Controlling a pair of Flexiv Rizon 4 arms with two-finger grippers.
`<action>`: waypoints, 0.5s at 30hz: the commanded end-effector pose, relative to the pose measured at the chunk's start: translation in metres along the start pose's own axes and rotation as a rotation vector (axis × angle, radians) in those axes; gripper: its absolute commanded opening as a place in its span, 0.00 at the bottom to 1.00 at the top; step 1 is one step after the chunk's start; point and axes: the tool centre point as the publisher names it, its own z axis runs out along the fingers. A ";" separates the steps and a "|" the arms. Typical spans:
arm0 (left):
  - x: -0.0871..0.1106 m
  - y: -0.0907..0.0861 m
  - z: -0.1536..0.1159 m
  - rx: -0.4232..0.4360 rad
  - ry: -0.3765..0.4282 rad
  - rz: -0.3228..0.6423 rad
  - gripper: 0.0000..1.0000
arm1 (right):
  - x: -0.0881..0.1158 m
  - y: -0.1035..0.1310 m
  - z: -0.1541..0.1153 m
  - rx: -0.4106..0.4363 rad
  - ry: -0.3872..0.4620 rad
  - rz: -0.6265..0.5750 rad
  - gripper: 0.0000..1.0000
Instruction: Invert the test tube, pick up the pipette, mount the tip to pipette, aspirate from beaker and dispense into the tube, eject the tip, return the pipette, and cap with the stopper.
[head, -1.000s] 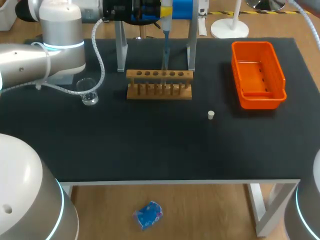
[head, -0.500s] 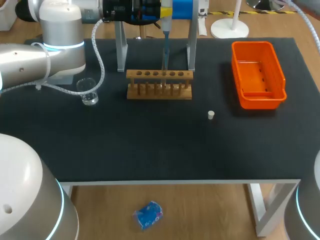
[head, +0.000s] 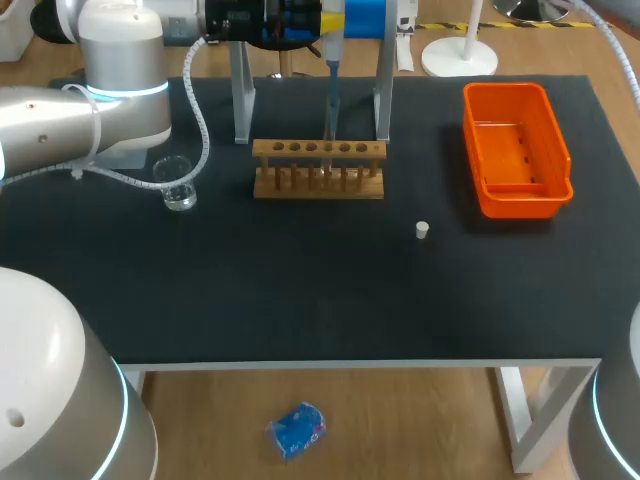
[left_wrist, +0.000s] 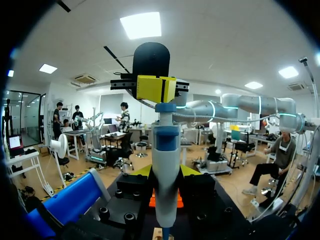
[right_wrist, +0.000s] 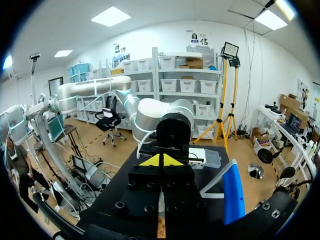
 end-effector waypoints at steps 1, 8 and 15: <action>0.001 -0.003 0.000 0.000 -0.001 0.000 0.00 | 0.000 0.003 -0.001 0.009 -0.001 -0.006 0.00; 0.001 -0.003 0.000 0.000 -0.001 0.000 0.00 | 0.000 0.010 -0.005 0.012 -0.009 -0.024 0.00; 0.001 -0.003 0.000 0.000 -0.001 0.000 0.00 | -0.001 0.016 -0.009 0.012 -0.017 -0.036 0.00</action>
